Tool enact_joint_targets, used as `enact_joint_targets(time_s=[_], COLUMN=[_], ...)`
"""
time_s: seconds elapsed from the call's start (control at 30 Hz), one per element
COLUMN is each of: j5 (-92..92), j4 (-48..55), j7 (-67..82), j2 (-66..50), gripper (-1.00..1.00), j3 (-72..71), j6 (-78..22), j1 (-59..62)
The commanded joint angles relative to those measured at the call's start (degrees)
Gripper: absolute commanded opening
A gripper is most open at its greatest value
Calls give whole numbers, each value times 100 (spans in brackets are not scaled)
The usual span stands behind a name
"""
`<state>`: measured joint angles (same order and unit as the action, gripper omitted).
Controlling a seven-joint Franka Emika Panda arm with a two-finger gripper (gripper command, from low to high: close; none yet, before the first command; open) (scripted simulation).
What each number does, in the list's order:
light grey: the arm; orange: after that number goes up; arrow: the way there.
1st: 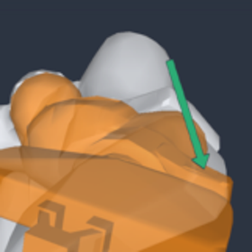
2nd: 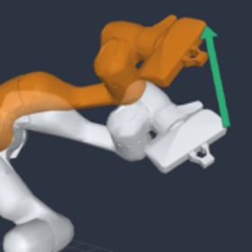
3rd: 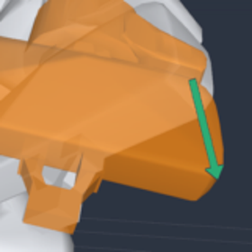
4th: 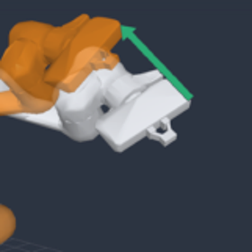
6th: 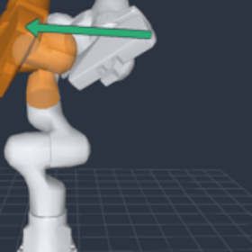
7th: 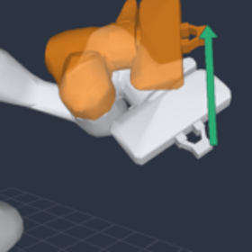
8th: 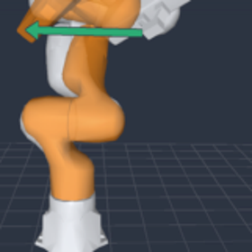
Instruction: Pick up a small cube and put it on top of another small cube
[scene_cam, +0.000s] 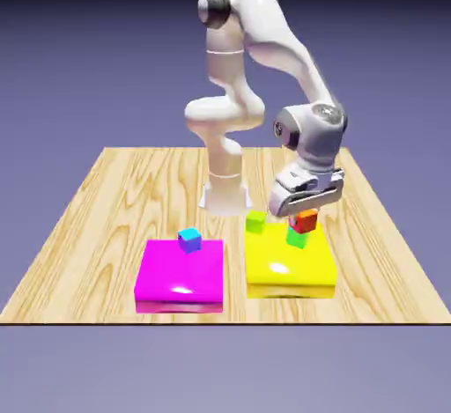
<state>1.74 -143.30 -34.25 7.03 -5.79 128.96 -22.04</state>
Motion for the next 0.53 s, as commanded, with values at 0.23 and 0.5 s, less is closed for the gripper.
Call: enact_joint_targets(time_s=[0.23, 0.5], j5=[148, 199], j4=[-586, -746], j7=[1076, 1039], j2=[535, 218], gripper=[-100, 100], j3=[351, 360], j6=[113, 590], j1=[-691, -677])
